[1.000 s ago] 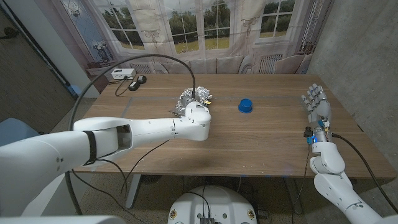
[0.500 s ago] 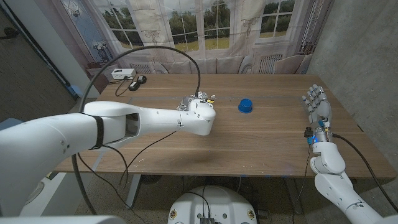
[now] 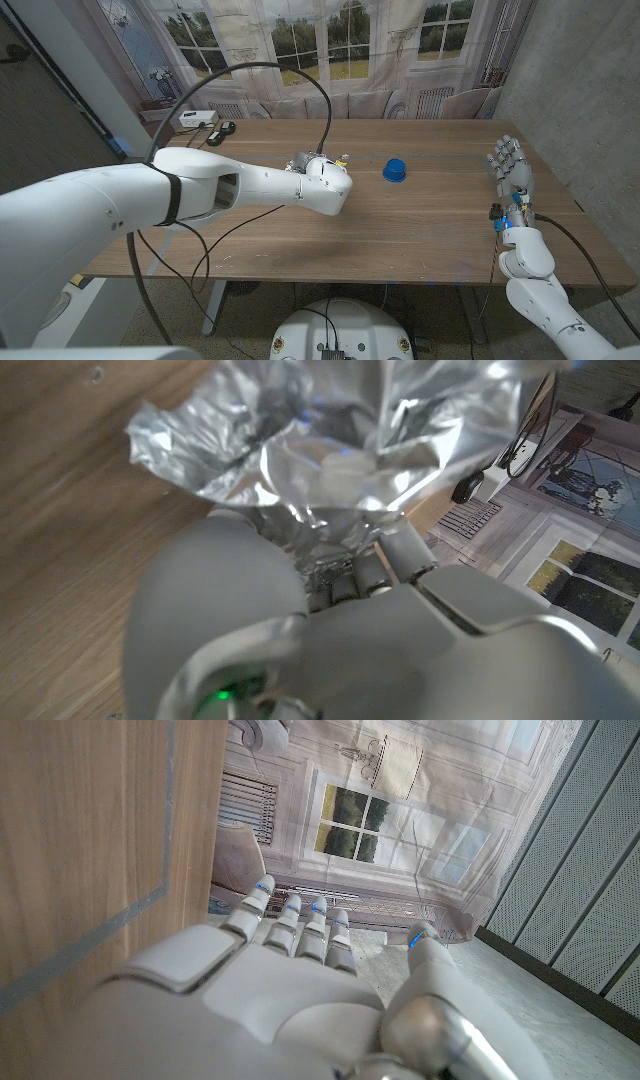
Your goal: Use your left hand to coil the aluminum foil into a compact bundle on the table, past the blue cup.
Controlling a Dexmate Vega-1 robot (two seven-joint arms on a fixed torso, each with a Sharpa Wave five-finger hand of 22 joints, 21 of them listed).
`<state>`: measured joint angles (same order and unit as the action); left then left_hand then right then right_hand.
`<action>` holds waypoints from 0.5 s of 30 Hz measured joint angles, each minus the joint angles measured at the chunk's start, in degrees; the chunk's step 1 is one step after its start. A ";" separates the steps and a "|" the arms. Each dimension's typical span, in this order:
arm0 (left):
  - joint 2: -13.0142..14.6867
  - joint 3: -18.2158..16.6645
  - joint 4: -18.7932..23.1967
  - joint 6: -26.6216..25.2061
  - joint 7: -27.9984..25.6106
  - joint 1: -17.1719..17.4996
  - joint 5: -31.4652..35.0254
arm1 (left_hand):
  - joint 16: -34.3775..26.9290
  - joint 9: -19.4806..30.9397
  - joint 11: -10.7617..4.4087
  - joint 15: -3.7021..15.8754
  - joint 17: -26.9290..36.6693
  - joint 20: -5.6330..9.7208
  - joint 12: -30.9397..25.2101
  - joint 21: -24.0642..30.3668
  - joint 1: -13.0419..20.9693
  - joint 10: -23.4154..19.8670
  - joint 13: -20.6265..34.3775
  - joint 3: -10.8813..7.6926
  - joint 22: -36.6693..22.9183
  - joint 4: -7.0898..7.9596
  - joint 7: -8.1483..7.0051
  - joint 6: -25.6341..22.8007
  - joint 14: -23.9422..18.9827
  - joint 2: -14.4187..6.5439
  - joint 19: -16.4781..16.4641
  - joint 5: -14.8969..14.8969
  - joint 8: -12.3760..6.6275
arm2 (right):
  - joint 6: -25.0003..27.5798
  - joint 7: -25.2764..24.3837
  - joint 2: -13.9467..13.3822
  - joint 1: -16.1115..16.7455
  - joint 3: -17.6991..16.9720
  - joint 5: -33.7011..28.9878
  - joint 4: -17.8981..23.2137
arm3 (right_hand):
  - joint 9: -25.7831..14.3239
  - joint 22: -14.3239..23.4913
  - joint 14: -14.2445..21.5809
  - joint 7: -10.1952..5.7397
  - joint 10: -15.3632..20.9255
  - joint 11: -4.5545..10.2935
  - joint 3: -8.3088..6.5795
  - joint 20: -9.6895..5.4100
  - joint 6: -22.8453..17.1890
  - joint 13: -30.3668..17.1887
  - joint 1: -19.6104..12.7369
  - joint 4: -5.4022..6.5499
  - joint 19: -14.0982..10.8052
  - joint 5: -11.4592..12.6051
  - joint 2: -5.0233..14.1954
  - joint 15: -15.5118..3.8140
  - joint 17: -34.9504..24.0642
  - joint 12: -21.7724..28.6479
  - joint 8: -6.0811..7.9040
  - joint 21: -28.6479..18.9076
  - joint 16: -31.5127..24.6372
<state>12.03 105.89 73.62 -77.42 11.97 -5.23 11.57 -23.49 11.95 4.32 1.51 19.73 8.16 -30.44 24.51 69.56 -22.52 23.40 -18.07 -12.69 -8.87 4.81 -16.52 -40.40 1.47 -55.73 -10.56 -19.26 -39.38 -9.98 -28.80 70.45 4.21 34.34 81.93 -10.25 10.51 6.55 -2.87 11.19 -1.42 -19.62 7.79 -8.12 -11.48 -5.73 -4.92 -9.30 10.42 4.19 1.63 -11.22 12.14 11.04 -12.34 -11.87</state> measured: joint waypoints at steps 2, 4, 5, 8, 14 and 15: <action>0.47 -0.76 0.32 0.00 -1.75 0.56 -0.14 | -3.61 0.70 -0.05 -0.79 0.00 0.15 -3.34 2.85 2.85 -2.15 2.58 0.65 -0.73 -0.65 -1.70 -4.44 -0.79 2.85 -0.39 0.00 -1.33 | 0.03 -0.05 -0.01 -0.05 0.01 -0.05 -0.01 | 0.00 0.00 0.00 0.20 0.22 -0.22 0.00 -0.24 -0.20 0.00 0.00 0.00 -0.24 0.00 0.00 0.00 0.00 0.00 0.24 0.00 0.00; 0.93 -1.46 0.75 -0.01 -3.34 1.04 -0.20 | -6.03 0.74 0.04 -1.62 0.00 0.30 -5.90 5.33 4.86 -3.71 4.80 1.20 -1.13 -1.19 -3.82 -9.78 -1.63 4.86 -0.80 0.00 -3.04 | 0.10 -0.11 -0.03 -0.10 0.04 -0.14 -0.02 | 0.00 0.00 0.21 0.41 0.55 -0.54 0.00 -0.33 -0.80 0.00 0.00 0.00 -0.33 0.00 0.00 -0.21 0.00 0.00 0.25 0.00 0.00; 0.99 -1.54 0.81 -0.01 -4.24 1.10 -0.20 | -6.61 0.75 0.10 -1.73 0.00 0.23 -6.67 6.37 5.48 -4.20 5.67 1.62 -1.20 -1.25 -4.74 -11.83 -2.17 5.48 -0.88 -0.04 -4.08 | 0.10 -0.12 -0.04 -0.13 0.05 -0.15 -0.03 | 0.00 0.00 0.21 0.42 0.62 -0.62 0.00 -0.33 -0.80 0.00 0.00 0.00 -0.33 0.00 0.00 -0.21 0.00 0.00 0.26 0.00 0.00; 2.40 -3.26 2.34 0.28 -7.26 2.39 0.04 | -7.81 0.76 0.08 -2.08 0.00 0.20 -9.02 9.98 6.41 -6.03 7.94 2.46 -1.72 -0.84 -5.90 -18.35 -4.48 6.41 -1.68 -1.62 -6.84 | 0.22 -0.21 -0.07 -0.25 0.11 -0.24 -0.14 | 0.00 0.00 0.21 0.43 0.83 -0.82 -0.23 -0.33 -1.21 0.00 0.00 0.23 -0.33 0.00 0.00 -0.21 0.00 0.00 0.26 0.00 0.00; 5.07 -5.72 5.06 1.70 -14.66 5.36 2.95 | -8.63 0.78 -1.38 -3.53 0.00 -1.19 -14.50 20.11 6.80 -8.90 7.93 1.52 -3.03 0.03 -6.36 -24.99 -7.83 6.81 -3.53 -14.36 -9.03 | 0.23 -0.17 -0.07 -0.54 0.22 -0.23 -0.49 | 0.00 0.00 0.21 0.70 1.55 -0.94 -0.23 -0.32 -1.95 0.00 0.00 0.23 -0.33 0.00 0.00 -0.21 0.00 0.00 0.63 0.00 0.00; 5.44 -6.12 5.34 2.20 -16.42 5.93 3.94 | -9.34 0.78 -1.37 -3.58 0.04 -1.21 -15.67 22.45 6.75 -8.90 7.93 1.51 -3.03 0.03 -6.35 -25.19 -7.88 6.77 -3.55 -19.59 -11.98 | 0.23 -0.16 -0.07 -0.59 0.23 -0.22 -0.56 | 0.00 0.00 0.21 0.76 1.65 -1.03 -0.23 -0.33 -2.17 0.00 0.01 0.23 -0.33 0.00 0.01 -0.22 0.00 0.00 0.67 0.00 0.00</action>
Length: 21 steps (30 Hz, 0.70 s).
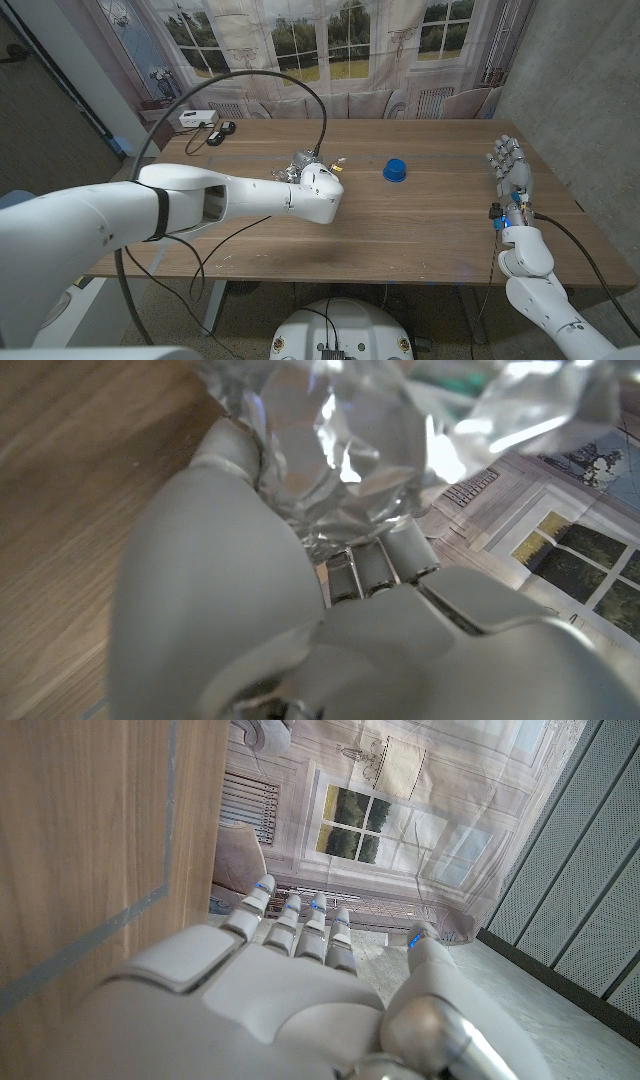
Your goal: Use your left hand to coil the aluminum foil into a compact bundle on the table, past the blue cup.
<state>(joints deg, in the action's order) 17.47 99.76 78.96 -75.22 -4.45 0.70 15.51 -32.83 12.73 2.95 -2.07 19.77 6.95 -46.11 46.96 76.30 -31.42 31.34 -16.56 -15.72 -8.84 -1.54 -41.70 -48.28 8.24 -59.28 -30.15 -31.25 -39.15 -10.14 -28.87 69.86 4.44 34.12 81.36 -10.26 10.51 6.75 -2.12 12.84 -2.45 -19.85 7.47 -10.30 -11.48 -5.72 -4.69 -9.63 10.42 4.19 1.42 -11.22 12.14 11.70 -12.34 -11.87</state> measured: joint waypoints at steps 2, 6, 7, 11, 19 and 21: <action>1.13 -1.52 0.38 1.07 -3.30 2.15 2.07 | -0.83 0.00 -0.04 -0.61 0.02 -0.44 -1.34 3.92 -0.15 -0.12 0.00 -0.01 0.00 -0.01 -0.04 -1.22 -0.61 -0.14 -0.44 -0.52 -0.47 | 0.01 0.04 -0.01 -0.07 0.02 0.04 -0.09 | 0.00 0.00 0.00 -0.13 0.00 0.00 0.00 0.00 -0.30 0.00 0.24 0.00 0.00 0.00 0.24 0.00 0.00 0.00 0.00 0.00 0.00; 2.43 -4.35 0.08 4.10 -9.68 5.89 5.97 | -1.80 0.01 -0.06 -0.91 0.37 -1.11 -1.68 9.11 -0.15 -0.67 0.00 -0.04 0.00 -0.04 -0.10 -2.53 -0.90 -0.14 -1.10 -2.26 -0.81 | 0.06 0.09 -0.06 -0.22 0.04 0.14 -0.27 | 0.00 0.00 0.00 0.16 0.31 -0.31 0.00 0.00 -0.78 0.00 0.24 0.00 0.00 0.00 0.24 0.00 0.00 0.36 0.00 0.00 0.00; 2.64 -5.21 -0.34 5.01 -12.16 7.20 7.56 | -2.01 0.01 -0.06 -0.91 0.37 -1.21 -1.68 9.79 -0.15 -0.67 0.00 -0.05 0.00 -0.05 -0.10 -2.53 -0.90 -0.14 -1.20 -2.26 -0.81 | 0.08 0.09 -0.08 -0.24 0.04 0.17 -0.30 | 0.00 0.00 0.00 0.16 0.31 -0.31 0.00 0.00 -0.78 0.00 0.24 0.00 0.00 0.00 0.24 0.00 0.00 0.45 0.00 0.00 0.00; 3.10 -7.38 -2.12 6.88 -17.52 10.19 12.15 | -3.13 0.01 -0.82 -0.91 0.37 -0.98 -1.49 11.49 -0.64 -0.53 0.00 1.12 0.00 1.12 -0.04 -2.48 -0.91 0.34 -0.97 -7.07 -2.82 | 0.10 -0.05 -0.16 -0.24 0.03 0.18 -0.32 | 0.00 0.00 0.21 -0.03 0.30 -0.31 0.00 0.00 -0.99 0.00 0.24 0.00 0.00 0.00 0.23 0.21 0.00 0.45 0.00 0.00 -0.01; 3.23 -8.34 -3.63 9.35 -18.43 12.16 19.36 | 13.42 12.79 -4.17 0.15 17.74 0.53 5.11 10.50 -6.32 2.60 5.07 -0.77 -0.54 -0.64 1.26 7.72 -1.89 -4.78 1.35 6.60 5.88 | 0.12 -0.47 -0.21 -0.18 -0.28 0.11 -0.27 | 0.00 0.00 0.29 0.37 0.71 -0.72 0.00 -0.24 -1.39 0.00 0.23 0.00 -0.24 0.00 0.23 0.30 0.00 0.45 0.00 0.00 -0.02; 4.03 -8.38 -3.69 10.64 -16.38 12.52 20.92 | 17.83 11.12 -5.09 3.00 15.45 0.69 7.36 10.19 -9.00 4.24 4.85 -2.91 1.74 -2.77 2.10 10.23 -1.40 -7.47 6.21 10.40 9.28 | 0.12 -0.83 -0.21 -0.17 -0.34 -0.15 -0.26 | 0.00 0.00 0.51 0.38 0.71 -0.72 0.00 -0.31 -1.39 0.00 0.23 0.00 -0.31 0.00 0.23 0.51 0.00 0.45 0.00 0.00 -0.02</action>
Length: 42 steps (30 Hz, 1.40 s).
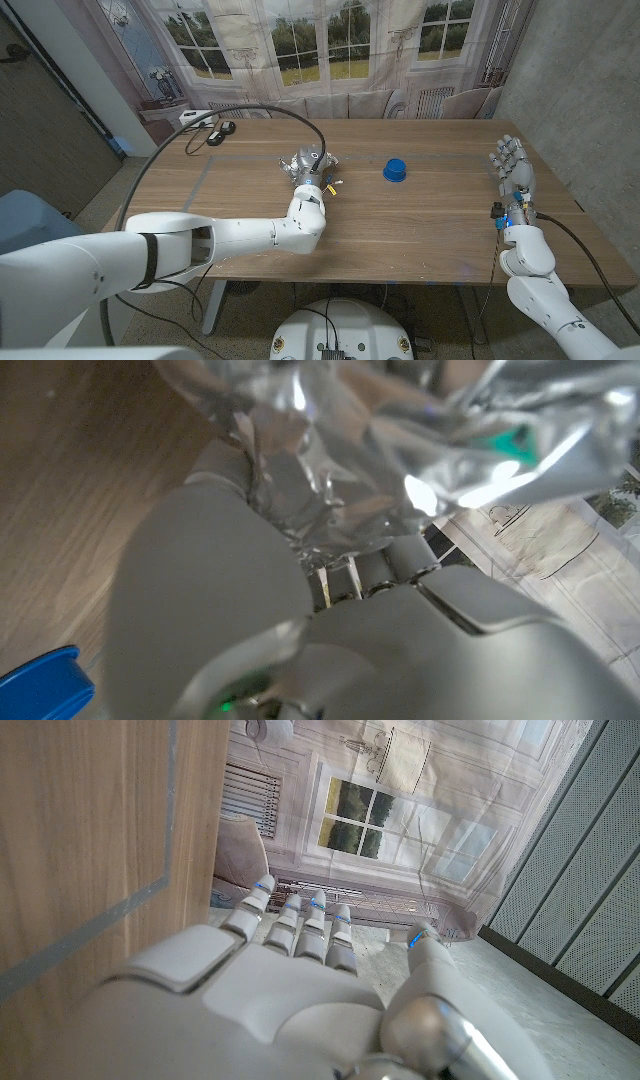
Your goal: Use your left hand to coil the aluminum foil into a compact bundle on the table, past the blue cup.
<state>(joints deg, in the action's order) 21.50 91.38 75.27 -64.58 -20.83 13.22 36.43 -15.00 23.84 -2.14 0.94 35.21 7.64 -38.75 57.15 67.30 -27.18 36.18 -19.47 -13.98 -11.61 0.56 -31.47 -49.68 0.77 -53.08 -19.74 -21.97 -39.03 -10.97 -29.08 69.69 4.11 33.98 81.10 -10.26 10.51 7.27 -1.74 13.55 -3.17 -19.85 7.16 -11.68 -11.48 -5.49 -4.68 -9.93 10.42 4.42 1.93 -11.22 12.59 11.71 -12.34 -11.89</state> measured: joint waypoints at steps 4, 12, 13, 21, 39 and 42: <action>1.21 -0.01 1.00 2.83 4.31 -0.28 2.13 | 2.64 -1.46 1.00 1.92 -1.22 -1.20 2.64 -0.13 0.04 2.36 -2.40 -2.34 2.07 -0.46 1.19 2.19 1.92 0.02 4.27 3.36 2.81 | 0.00 -0.24 0.00 -0.02 -0.10 -0.13 0.00 | 0.00 0.00 0.00 -0.20 0.00 0.00 0.00 0.00 -0.20 0.00 0.00 0.00 0.00 0.00 0.00 0.00 0.00 0.00 0.00 0.00 0.00; 3.23 -1.87 2.73 8.15 12.17 -0.40 6.03 | 4.12 -4.89 -1.22 4.24 -8.09 -2.02 8.63 1.60 -3.91 3.16 -6.28 0.93 3.92 7.76 -1.90 7.00 6.77 -0.34 5.12 9.14 7.19 | 0.00 -0.62 0.00 -0.36 -0.24 -0.56 -0.16 | 0.00 0.00 0.21 -0.20 0.20 0.21 0.00 0.00 -0.20 0.00 0.00 0.00 0.00 0.00 0.00 -0.21 0.00 0.00 0.00 0.00 0.00; 3.56 -2.25 3.04 9.13 13.88 -0.40 7.03 | 4.12 -5.61 -1.70 3.77 -9.31 -1.88 9.83 1.45 -7.55 3.61 -7.00 2.12 4.24 9.37 -3.06 8.29 8.09 0.00 4.42 9.30 8.18 | -0.01 -0.70 0.00 -0.43 -0.26 -0.61 -0.25 | 0.00 0.00 0.26 -0.20 0.20 0.21 0.00 0.00 -0.20 0.00 0.00 0.00 0.00 0.00 0.00 -0.26 0.00 0.00 0.00 0.00 0.00; 4.97 -4.59 4.45 12.76 21.36 -0.21 10.69 | 4.13 -11.42 -1.95 2.13 -16.95 -10.52 20.19 -11.94 -30.19 11.07 -11.93 12.04 4.44 17.74 -7.84 22.24 18.59 5.63 18.76 7.42 11.43 | -0.16 -1.00 0.08 -0.66 -0.31 -0.90 -0.52 | 0.00 0.00 0.61 -0.20 0.19 0.21 -0.04 0.00 -0.20 0.00 0.00 0.04 0.00 0.00 0.00 -0.01 0.00 0.00 0.00 0.00 0.00; 8.84 -15.69 11.23 20.89 30.42 5.07 15.90 | 4.86 -12.56 2.39 -7.01 -23.86 -19.76 28.15 -43.60 -49.85 33.83 -13.23 20.58 3.96 16.60 -11.33 39.88 57.14 2.93 62.82 5.22 11.84 | -0.48 -1.22 0.15 -0.55 -0.44 -1.07 -0.63 | 0.00 0.00 0.92 -0.20 0.19 0.21 -0.24 -0.28 -0.19 0.00 -0.01 0.24 -0.28 0.00 -0.01 -0.32 0.00 0.00 0.00 0.00 0.00; 8.95 -16.39 11.83 21.24 32.14 5.63 18.31 | 5.09 -12.92 3.84 -9.79 -24.39 -19.81 28.21 -46.68 -49.10 36.89 -15.51 22.94 3.96 16.01 -11.16 41.38 59.41 3.67 62.94 3.16 11.84 | -0.58 -1.27 0.16 -0.33 -0.56 -1.06 -0.43 | 0.00 0.00 1.14 -0.20 0.19 0.21 -0.24 -0.28 -0.19 0.00 -0.01 0.24 -0.28 0.00 -0.01 -0.10 0.00 0.00 0.00 0.00 0.00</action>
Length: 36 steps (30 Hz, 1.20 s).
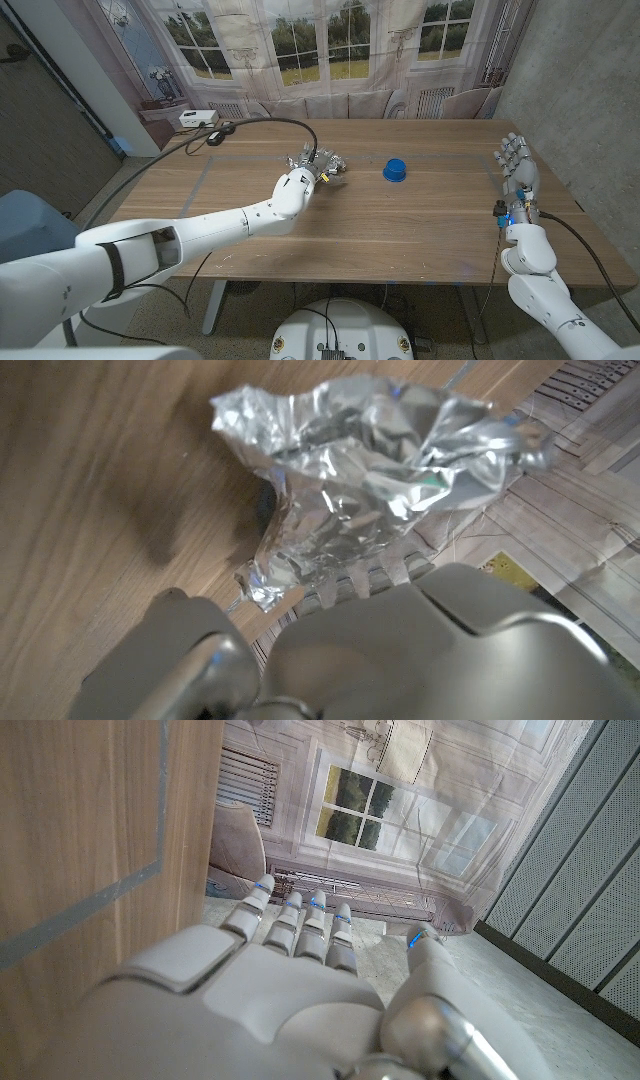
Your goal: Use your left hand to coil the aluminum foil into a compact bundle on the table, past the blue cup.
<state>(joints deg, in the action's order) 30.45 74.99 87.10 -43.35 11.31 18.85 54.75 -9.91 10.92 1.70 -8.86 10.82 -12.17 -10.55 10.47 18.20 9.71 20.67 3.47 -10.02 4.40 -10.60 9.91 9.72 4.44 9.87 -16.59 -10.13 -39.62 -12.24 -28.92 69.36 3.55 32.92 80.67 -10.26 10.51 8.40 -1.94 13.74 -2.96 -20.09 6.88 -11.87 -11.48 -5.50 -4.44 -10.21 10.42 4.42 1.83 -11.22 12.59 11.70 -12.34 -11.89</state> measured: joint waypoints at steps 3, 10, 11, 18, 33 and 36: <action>0.04 -0.87 0.52 0.45 0.94 0.69 1.64 | 0.21 -0.26 2.16 -0.88 -0.18 0.00 0.21 -0.56 -0.01 0.09 -2.20 2.45 -0.23 0.77 1.28 -0.07 0.30 -0.01 0.00 -2.33 0.52 | -0.12 -0.03 0.00 0.41 -0.19 0.08 0.28 | 0.00 0.00 0.00 0.00 0.00 0.00 0.00 0.00 0.00 0.00 0.00 0.00 0.00 0.00 0.00 0.00 0.00 0.00 0.00 0.00 0.00; 0.12 -4.69 2.49 1.58 2.17 3.34 3.29 | -1.15 -0.27 2.32 -0.88 -0.01 0.00 -0.55 0.68 -6.58 0.07 -4.87 7.08 -0.53 4.10 2.03 -0.06 0.30 -0.40 -0.01 -4.25 0.73 | -0.37 -0.24 0.00 1.30 -0.61 0.16 0.87 | 0.00 0.00 -0.01 0.00 0.00 0.00 0.00 0.00 0.00 0.00 0.00 0.00 0.00 0.00 0.00 0.00 0.00 0.00 0.00 0.00 0.00; 0.12 -4.92 2.59 1.58 2.17 3.47 3.29 | -1.55 -0.27 2.32 -0.87 -0.06 0.00 -1.08 1.32 -8.46 0.07 -5.49 8.26 -0.53 4.57 1.96 -0.05 0.28 -0.58 -0.01 -4.73 0.16 | -0.41 -0.25 0.00 1.51 -0.69 0.17 1.01 | 0.00 0.00 -0.01 0.00 0.00 0.00 0.00 0.00 0.00 0.00 0.00 0.00 0.00 0.00 0.00 0.00 0.00 0.00 0.00 0.00 0.00; 0.55 -12.59 4.39 5.66 -2.89 8.69 -1.95 | -3.58 -0.81 -2.60 4.32 -0.71 0.91 -6.32 5.22 -11.89 0.13 -9.69 14.04 -0.10 3.00 -1.16 0.05 0.12 -3.79 -0.68 -7.19 -3.28 | -0.45 -0.25 -0.03 2.32 -0.99 0.39 1.53 | 0.00 0.00 -0.01 0.21 0.00 0.00 0.00 0.00 -0.21 0.00 0.00 0.00 0.00 0.00 0.00 0.00 0.00 0.00 0.00 0.00 0.00; 3.58 -25.42 3.99 20.18 -15.28 12.66 -18.81 | -1.73 -0.81 -3.91 7.84 -0.97 3.94 -5.32 3.73 0.84 -5.76 -10.02 14.65 0.17 -2.20 -1.57 -2.85 -6.99 -3.12 -16.72 -9.73 -1.94 | -0.12 -0.68 0.01 3.38 -1.25 0.00 2.72 | 0.00 0.00 0.21 0.52 0.00 0.00 0.00 0.00 -0.52 0.00 0.00 0.00 0.00 0.00 0.00 0.19 0.00 0.00 0.00 0.00 0.00; 3.97 -25.54 3.25 21.00 -15.29 11.87 -19.44 | -1.52 -0.80 -3.72 7.84 -0.82 3.35 -5.11 3.49 1.08 -5.57 -10.02 14.65 0.16 -2.20 -1.78 -2.59 -6.99 -3.33 -16.70 -9.73 -1.51 | 0.06 -1.23 0.08 3.50 -1.25 -0.44 2.85 | 0.00 0.00 0.51 0.52 0.00 0.01 0.00 0.00 -0.52 0.00 0.00 0.00 0.00 0.00 0.00 -0.11 0.00 0.00 0.00 0.00 0.00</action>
<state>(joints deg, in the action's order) 34.42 49.45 90.34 -22.35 -3.98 30.72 35.31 -11.43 10.11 -2.02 -1.02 10.00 -8.82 -15.65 13.97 19.28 4.15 10.65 18.12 -9.85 2.20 -12.39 7.33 2.74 1.11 -6.83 -26.31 -11.64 -39.55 -13.47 -28.84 72.86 2.30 32.47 83.52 -10.25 10.51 8.91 -1.42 13.74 -2.95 -20.08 6.89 -12.39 -11.48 -5.50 -4.45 -10.21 10.42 4.42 1.72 -11.22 12.59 11.70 -12.34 -11.89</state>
